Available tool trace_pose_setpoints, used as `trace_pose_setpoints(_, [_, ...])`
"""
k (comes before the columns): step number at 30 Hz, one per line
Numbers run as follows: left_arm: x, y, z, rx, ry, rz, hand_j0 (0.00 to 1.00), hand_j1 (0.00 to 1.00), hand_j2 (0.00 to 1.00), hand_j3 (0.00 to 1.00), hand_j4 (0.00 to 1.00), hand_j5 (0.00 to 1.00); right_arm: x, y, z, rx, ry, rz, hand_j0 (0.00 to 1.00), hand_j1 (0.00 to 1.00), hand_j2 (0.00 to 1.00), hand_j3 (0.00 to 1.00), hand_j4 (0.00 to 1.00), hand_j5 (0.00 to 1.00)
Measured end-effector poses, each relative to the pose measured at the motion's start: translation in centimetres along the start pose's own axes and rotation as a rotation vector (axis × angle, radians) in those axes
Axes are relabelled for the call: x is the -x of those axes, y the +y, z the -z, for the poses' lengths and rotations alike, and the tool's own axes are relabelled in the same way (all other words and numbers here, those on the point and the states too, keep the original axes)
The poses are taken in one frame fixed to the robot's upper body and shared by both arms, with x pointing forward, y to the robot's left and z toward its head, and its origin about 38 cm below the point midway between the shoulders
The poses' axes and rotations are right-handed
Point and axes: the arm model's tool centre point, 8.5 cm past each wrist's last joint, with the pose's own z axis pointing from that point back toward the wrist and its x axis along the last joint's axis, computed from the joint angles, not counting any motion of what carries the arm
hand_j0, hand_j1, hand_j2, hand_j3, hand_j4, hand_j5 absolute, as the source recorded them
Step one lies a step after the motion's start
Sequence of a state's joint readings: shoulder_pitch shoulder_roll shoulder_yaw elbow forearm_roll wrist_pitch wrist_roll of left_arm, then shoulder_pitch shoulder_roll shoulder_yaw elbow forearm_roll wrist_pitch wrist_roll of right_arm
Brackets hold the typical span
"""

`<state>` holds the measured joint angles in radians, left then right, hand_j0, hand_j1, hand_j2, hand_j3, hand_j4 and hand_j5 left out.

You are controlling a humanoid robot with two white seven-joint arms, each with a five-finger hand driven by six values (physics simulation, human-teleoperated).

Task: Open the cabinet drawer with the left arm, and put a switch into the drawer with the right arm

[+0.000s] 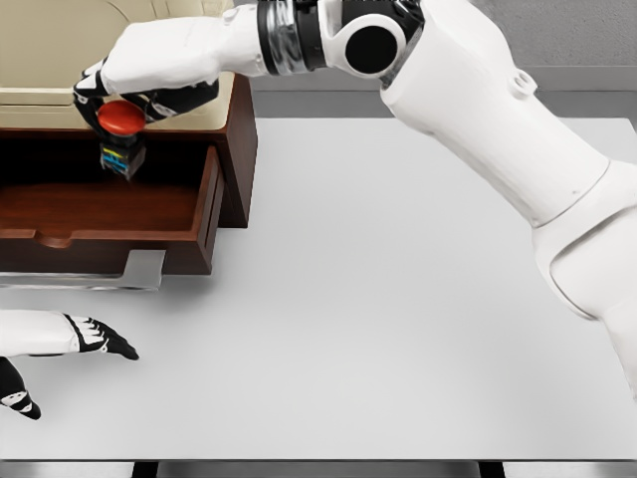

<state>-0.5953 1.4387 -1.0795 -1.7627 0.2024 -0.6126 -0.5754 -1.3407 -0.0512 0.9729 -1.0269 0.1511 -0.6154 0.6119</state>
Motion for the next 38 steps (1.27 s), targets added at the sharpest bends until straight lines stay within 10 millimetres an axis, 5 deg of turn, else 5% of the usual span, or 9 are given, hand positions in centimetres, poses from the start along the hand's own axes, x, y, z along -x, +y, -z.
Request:
trace_pose_setpoints(8, [0.0,0.0,-0.1,0.0,0.002,0.0,1.0,1.0,1.0,1.0,1.0,1.0,1.4,3.3,1.8,-0.108,0.05,0.028,0.32,0.32,0.32,0.32,0.32,0.32])
trace_pose_setpoints(9, [0.0,0.0,-0.1,0.0,0.002,0.0,1.0,1.0,1.0,1.0,1.0,1.0,1.5,3.5,1.9,-0.115,0.053,0.028,0.77,0.77,0.77,0.77,0.77,0.77])
trace_pose_setpoints(10, [0.0,0.0,-0.1,0.001,0.003,0.0,1.0,1.0,1.0,1.0,1.0,1.0,1.5,3.6,1.9,-0.125,0.058,0.021,1.0,1.0,1.0,1.0,1.0,1.0])
trace_pose_setpoints(20, [0.0,0.0,-0.1,0.001,0.002,0.0,1.0,1.0,1.0,1.0,1.0,1.0,1.2,3.9,2.4,-0.175,0.067,-0.037,1.0,1.0,1.0,1.0,1.0,1.0])
trace_pose_setpoints(24, [0.0,0.0,0.0,0.001,0.0,0.0,1.0,1.0,1.0,1.0,1.0,1.0,-2.4,4.0,3.2,-0.111,-0.046,-0.067,1.0,1.0,1.0,1.0,1.0,1.0])
trace_pose_setpoints(27, [0.0,-0.1,0.0,0.003,-0.001,-0.002,1.0,1.0,1.0,1.0,1.0,1.0,-3.2,5.6,-1.6,-0.055,-0.051,-0.079,1.0,1.0,1.0,1.0,1.0,1.0])
trace_pose_setpoints(30, [0.0,0.0,0.0,0.0,-0.002,-0.001,1.0,1.0,1.0,1.0,1.0,1.0,-0.5,6.4,-10.4,0.029,0.106,-0.048,1.0,1.0,1.0,1.0,1.0,1.0])
trace_pose_setpoints(34, [0.0,-0.1,0.0,0.001,-0.002,-0.006,1.0,1.0,1.0,1.0,1.0,1.0,1.7,13.1,-22.4,0.078,0.355,0.108,1.0,1.0,1.0,1.0,1.0,1.0])
trace_pose_setpoints(38, [0.0,-0.1,0.0,-0.001,-0.003,-0.008,1.0,1.0,1.0,1.0,1.0,1.0,1.1,19.2,-29.1,0.018,0.502,0.218,1.0,1.0,1.0,1.0,1.0,1.0])
